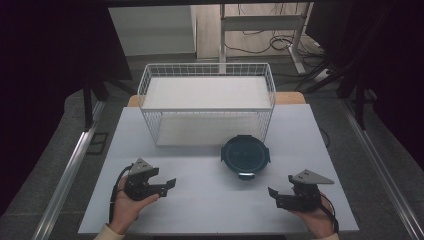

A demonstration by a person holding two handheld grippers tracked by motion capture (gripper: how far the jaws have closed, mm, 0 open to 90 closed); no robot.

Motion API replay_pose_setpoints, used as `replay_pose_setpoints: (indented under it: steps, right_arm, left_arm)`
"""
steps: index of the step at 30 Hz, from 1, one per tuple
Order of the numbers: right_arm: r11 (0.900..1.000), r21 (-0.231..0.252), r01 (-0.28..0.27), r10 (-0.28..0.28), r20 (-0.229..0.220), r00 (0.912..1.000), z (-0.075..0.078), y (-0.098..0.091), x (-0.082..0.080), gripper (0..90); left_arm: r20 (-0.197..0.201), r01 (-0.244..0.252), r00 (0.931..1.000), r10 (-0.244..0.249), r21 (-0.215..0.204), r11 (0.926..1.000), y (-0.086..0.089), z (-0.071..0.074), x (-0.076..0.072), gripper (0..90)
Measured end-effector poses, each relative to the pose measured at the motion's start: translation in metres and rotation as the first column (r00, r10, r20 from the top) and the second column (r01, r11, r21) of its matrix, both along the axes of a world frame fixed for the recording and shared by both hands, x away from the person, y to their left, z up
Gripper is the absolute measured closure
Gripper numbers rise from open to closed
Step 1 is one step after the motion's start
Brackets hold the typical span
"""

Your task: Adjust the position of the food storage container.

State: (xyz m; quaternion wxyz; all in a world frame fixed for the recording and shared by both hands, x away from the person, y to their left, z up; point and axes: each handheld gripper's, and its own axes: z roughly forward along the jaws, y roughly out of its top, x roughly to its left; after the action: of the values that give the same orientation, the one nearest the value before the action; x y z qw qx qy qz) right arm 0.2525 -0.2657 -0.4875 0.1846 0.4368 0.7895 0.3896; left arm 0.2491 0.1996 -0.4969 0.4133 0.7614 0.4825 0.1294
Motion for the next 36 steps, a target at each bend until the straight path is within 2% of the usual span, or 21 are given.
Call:
replay_pose_setpoints:
  steps: [7, 14, 22, 28, 36]
  right_arm:
    - [0.9999, 0.003, 0.017, -0.017, -0.010, 0.9998, 0.003, -0.003, -0.001, 17.1]
    - [0.9997, 0.011, 0.021, -0.021, -0.018, 0.9996, 0.004, -0.001, 0.000, 20.4]
    - [0.9997, 0.011, 0.020, -0.019, -0.039, 0.9990, 0.004, -0.005, 0.003, 24.1]
    - [0.9997, 0.009, 0.024, -0.024, -0.046, 0.9986, 0.009, -0.001, 0.009, 27.3]
    - [1.0000, 0.003, -0.003, 0.003, -0.060, 0.9982, 0.022, 0.003, 0.019, 34.3]
  left_arm:
    - [0.008, -0.007, 0.9999, 0.007, -0.001, 1.0000, 0.002, 0.001, -0.002, 20.6]
    - [0.011, 0.020, 0.9997, -0.020, 0.013, 0.9997, -0.001, -0.002, -0.004, 20.7]
    - [0.007, 0.006, 1.0000, -0.006, 0.011, 0.9999, 0.001, -0.003, -0.003, 20.8]
    - [0.003, 0.005, 1.0000, -0.005, 0.015, 0.9999, 0.001, -0.005, -0.004, 20.9]
    - [0.000, 0.000, 1.0000, 0.000, 0.015, 0.9999, 0.002, -0.006, -0.004, 20.9]
